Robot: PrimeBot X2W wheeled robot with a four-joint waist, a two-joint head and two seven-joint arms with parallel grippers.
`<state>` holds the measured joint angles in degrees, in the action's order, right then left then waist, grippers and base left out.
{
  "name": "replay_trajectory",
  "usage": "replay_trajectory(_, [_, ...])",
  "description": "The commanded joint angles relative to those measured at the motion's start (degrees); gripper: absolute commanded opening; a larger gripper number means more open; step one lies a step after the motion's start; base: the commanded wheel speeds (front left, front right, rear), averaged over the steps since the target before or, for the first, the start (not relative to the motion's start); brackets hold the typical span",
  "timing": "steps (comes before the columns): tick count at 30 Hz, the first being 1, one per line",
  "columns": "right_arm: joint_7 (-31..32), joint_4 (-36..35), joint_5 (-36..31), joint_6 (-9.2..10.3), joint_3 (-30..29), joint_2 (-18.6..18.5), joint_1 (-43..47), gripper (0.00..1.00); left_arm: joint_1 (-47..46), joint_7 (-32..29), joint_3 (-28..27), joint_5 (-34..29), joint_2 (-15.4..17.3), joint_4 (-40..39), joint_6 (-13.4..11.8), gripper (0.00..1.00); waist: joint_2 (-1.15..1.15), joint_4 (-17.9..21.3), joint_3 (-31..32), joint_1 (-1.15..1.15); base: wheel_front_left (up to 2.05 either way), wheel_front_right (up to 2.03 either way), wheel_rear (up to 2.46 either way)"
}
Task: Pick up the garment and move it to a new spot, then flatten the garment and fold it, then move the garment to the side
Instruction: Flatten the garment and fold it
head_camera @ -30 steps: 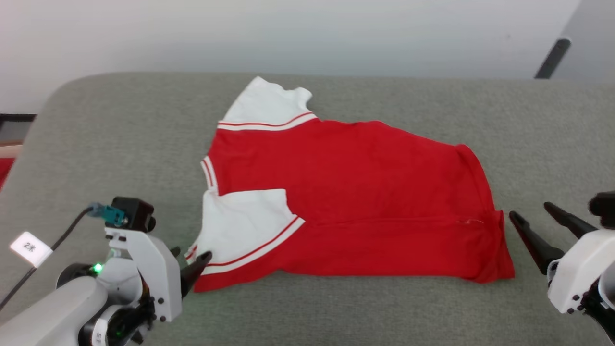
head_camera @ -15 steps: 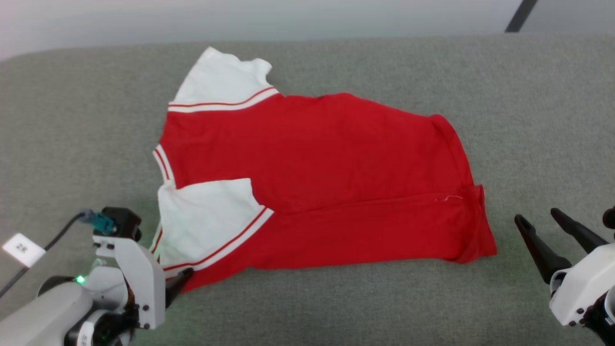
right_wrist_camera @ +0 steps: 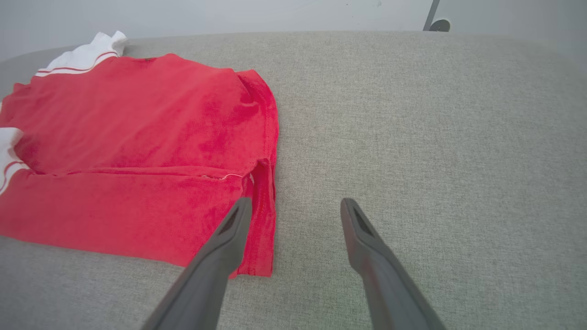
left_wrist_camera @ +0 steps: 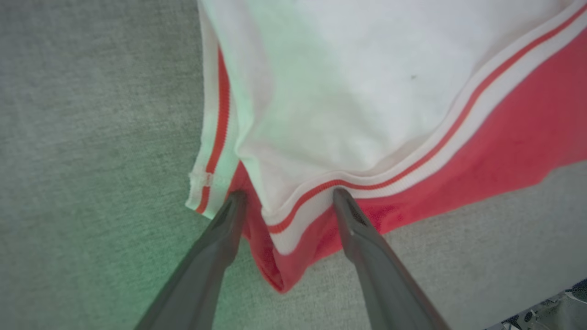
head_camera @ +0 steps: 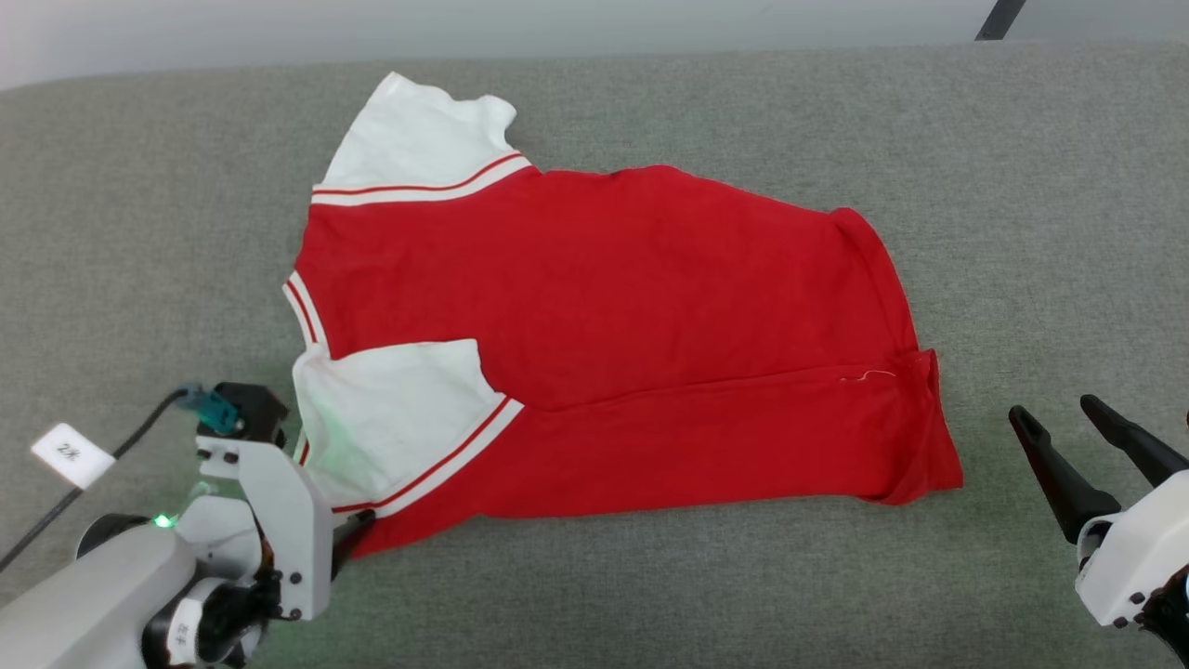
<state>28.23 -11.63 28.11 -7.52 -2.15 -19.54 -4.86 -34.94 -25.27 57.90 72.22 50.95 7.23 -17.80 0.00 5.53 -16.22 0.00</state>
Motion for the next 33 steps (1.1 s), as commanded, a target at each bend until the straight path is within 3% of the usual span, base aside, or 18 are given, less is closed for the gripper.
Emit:
replay_trajectory(1, [0.1, -0.4, -0.3, 0.06, -0.3, 0.3, 0.7, 1.0, 3.0, -1.9, 3.0, -0.9, -0.2, 3.0, -1.7, 1.0, 0.0, -0.2, 0.1, 0.0, 0.0, 0.0, 0.0])
replay_trajectory(10, [1.1, -1.3, -0.1, 0.06, -0.4, 0.8, 1.2, 1.0, 3.7, -4.8, 5.3, -2.1, -0.8, 5.2, -5.2, 1.0, 0.0, -0.8, 0.7, 0.0, 0.0, 0.0, 0.0])
replay_trajectory(11, [1.3, -1.3, 0.0, 0.06, -0.4, 0.9, 1.3, 1.0, 3.8, -5.1, 5.5, -2.0, -1.0, 5.7, -5.4, 0.9, 0.0, -0.8, 0.7, 0.0, 0.0, 0.0, 0.0])
replay_trajectory(13, [1.5, -1.4, 0.3, 0.06, -0.4, 1.1, 1.4, 1.0, 4.3, -4.9, 5.2, -1.2, -2.1, 6.5, -5.3, 0.04, 0.0, -0.8, 0.8, 0.0, 0.0, 0.0, 0.0])
replay_trajectory(14, [1.8, -1.4, 0.5, 0.06, -0.3, 1.2, 1.5, 1.0, 4.4, -4.5, 5.0, -0.9, -2.5, 7.0, -5.2, 0.0, 0.0, -0.8, 0.9, 0.0, 0.0, 0.0, 0.0])
replay_trajectory(22, [6.0, -2.7, 1.5, 0.06, -0.8, 0.7, 2.0, 1.0, 4.5, -4.1, 5.2, -0.9, -3.7, 8.2, -3.8, 0.0, 0.0, -0.8, 1.1, 0.0, 0.0, 0.0, 0.0])
replay_trajectory(33, [19.0, -0.3, 1.3, 0.06, 0.6, 0.4, -0.7, 1.0, 1.9, -3.1, 5.3, -2.0, -7.1, 8.8, -1.8, 0.0, 0.0, -2.7, -0.2, 0.0, 0.0, 0.0, 0.0])
